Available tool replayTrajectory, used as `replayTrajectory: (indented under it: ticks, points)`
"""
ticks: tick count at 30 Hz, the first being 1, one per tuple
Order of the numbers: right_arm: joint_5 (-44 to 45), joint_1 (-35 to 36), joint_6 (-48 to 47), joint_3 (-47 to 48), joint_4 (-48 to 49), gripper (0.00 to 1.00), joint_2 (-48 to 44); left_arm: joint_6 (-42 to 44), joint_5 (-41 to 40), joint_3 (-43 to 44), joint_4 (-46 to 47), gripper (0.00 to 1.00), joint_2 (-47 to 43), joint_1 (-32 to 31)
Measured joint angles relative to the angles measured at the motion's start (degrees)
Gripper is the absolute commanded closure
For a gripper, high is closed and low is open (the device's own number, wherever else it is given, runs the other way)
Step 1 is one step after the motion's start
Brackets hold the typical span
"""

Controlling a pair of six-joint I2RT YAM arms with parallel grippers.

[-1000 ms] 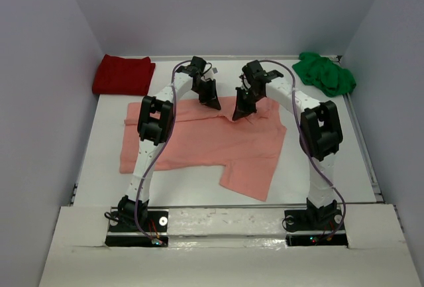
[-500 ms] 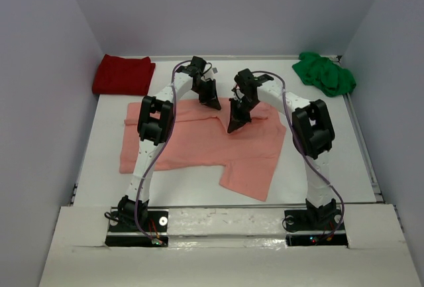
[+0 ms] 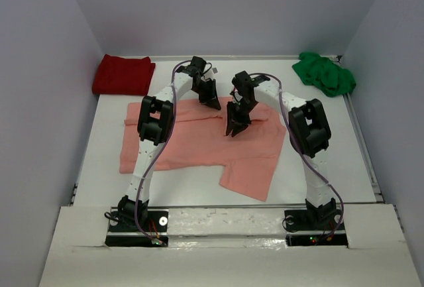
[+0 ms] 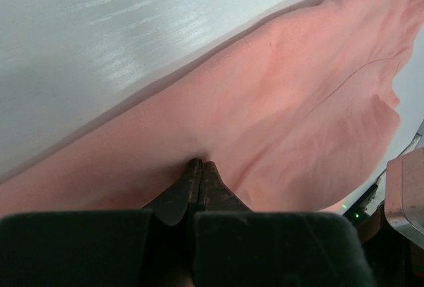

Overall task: Fold and stack the t-shirts
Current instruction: Fold the flattened tshirt in 1/3 of the way

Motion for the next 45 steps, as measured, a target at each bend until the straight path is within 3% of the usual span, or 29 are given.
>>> replayTrajectory:
  ticks: [7,10,16,21,25,29,37,45]
  points:
    - [3.7,0.1,-0.2,1.1,-0.3,0.54,-1.0,0.0,0.0,0.0,0.0,0.97,0.0,0.0]
    - [4.3,-0.5,0.3,-2.8,3.3,0.54,-5.2,0.0,0.0,0.0,0.0,0.97,0.0,0.1]
    - [4.2,-6.0,4.6,-24.9,18.7,0.5,-26.6,0.2,0.2,-0.2,0.1,0.97,0.0,0.3]
    - [4.3,-12.7,12.9,-47.9,38.0,0.45,-48.2,0.3,0.9,-0.5,0.3,0.97,0.0,0.7]
    - [1.2,-15.8,22.2,-63.5,56.4,0.42,-56.0,0.7,1.0,-0.6,0.3,0.97,0.0,0.8]
    - [-2.1,-18.8,33.6,-76.5,75.3,0.41,-54.4,1.2,1.4,-0.6,0.2,0.97,0.0,1.0]
    - [-3.8,-19.1,45.2,-82.1,102.9,0.41,-41.2,1.7,1.8,-0.6,-0.2,0.97,0.0,1.9]
    - [-4.0,-20.0,46.4,-79.6,112.1,0.41,-34.9,2.0,2.1,-0.6,-0.6,0.97,0.0,2.6]
